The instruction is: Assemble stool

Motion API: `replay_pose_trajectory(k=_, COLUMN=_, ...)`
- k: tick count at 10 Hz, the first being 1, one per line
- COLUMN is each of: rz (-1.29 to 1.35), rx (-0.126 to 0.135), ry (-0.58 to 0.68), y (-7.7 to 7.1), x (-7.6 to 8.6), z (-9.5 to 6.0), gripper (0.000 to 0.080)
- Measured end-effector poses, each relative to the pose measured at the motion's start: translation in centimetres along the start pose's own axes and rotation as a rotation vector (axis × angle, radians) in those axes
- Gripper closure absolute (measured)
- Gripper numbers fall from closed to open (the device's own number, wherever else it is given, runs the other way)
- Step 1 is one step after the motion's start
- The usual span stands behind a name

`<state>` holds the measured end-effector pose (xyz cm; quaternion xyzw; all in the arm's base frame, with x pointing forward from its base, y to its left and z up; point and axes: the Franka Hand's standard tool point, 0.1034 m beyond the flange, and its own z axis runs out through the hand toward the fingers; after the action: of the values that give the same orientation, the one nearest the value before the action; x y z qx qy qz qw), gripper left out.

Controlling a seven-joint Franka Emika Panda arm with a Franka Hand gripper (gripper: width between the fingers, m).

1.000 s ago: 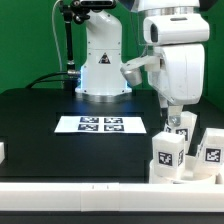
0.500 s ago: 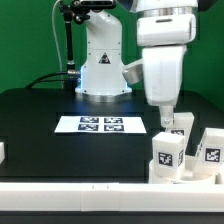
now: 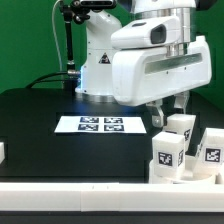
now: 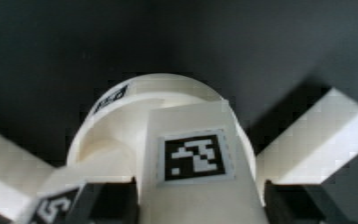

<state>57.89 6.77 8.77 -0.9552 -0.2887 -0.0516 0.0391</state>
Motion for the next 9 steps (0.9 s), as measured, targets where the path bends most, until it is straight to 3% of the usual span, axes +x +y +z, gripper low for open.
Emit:
replay_pose_trajectory(k=2, rz=0.215, rx=0.005, ry=0.012, y=-0.31, x=0.28, z=0.02, gripper=0.0459)
replay_pose_trajectory(k=9, rz=0.591, rx=0.031, ry=0.027, y=-0.64, x=0.71, z=-0.04, gripper=0.0459)
